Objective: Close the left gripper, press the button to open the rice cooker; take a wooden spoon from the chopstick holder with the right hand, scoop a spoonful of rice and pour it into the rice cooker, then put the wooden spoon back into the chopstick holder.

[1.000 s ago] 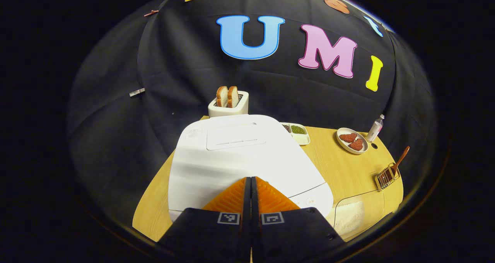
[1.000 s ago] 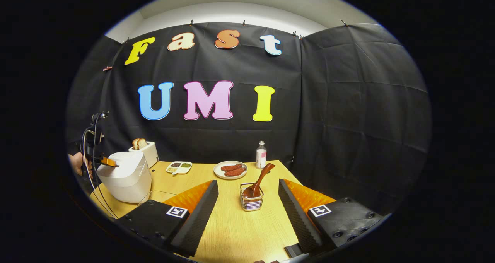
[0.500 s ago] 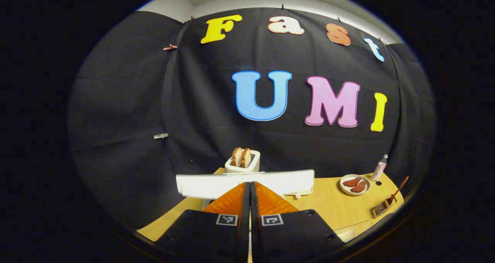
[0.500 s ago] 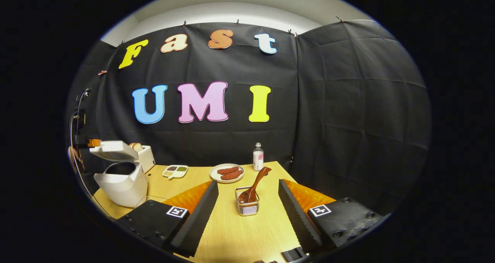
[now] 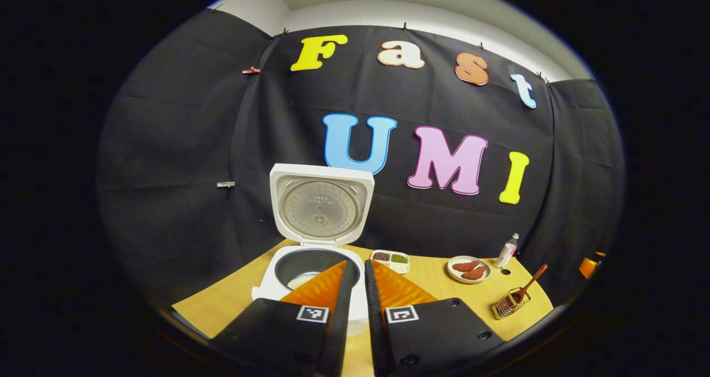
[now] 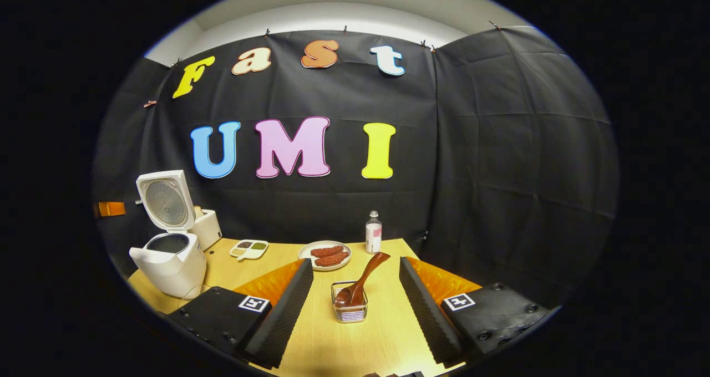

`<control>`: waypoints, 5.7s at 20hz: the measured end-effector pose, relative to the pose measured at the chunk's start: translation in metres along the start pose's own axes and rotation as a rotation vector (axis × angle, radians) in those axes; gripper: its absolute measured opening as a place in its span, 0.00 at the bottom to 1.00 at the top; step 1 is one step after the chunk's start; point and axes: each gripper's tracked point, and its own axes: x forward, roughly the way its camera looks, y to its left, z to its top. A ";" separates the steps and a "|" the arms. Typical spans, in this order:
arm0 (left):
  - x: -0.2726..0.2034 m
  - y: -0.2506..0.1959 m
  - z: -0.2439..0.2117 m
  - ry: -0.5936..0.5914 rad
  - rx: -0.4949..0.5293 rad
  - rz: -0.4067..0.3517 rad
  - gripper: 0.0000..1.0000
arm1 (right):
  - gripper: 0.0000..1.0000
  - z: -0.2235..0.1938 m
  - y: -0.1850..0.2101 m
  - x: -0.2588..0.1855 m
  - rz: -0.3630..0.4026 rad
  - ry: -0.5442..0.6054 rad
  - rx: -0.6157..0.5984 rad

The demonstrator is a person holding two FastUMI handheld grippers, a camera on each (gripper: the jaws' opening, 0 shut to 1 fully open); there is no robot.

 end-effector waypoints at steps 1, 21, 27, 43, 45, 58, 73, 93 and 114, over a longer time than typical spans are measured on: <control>-0.009 -0.005 -0.006 0.001 0.005 0.006 0.27 | 0.98 -0.001 -0.003 0.007 0.007 0.002 -0.003; -0.094 -0.103 -0.060 0.086 0.167 0.000 0.98 | 0.99 -0.121 -0.026 0.168 0.155 0.351 0.115; -0.098 -0.093 -0.081 0.166 0.091 0.045 0.98 | 0.99 -0.175 -0.027 0.220 0.121 0.458 0.139; -0.116 -0.052 -0.126 0.249 0.110 -0.037 0.98 | 0.15 -0.123 -0.009 0.217 -0.020 0.444 0.283; -0.116 -0.047 -0.127 0.238 0.132 -0.079 0.98 | 0.15 -0.098 -0.011 0.204 -0.034 0.411 0.267; -0.092 0.026 -0.130 0.160 0.133 -0.235 0.98 | 0.14 -0.016 0.123 0.098 0.081 0.294 0.240; -0.100 0.082 -0.153 0.215 0.104 -0.191 0.98 | 0.15 -0.123 0.229 0.063 0.191 0.374 0.141; -0.106 0.099 -0.171 0.278 0.141 -0.227 0.98 | 0.15 -0.209 0.299 0.031 0.142 0.519 0.270; -0.126 0.091 -0.171 0.271 0.111 -0.191 0.98 | 0.15 -0.161 0.225 0.034 0.024 0.619 0.875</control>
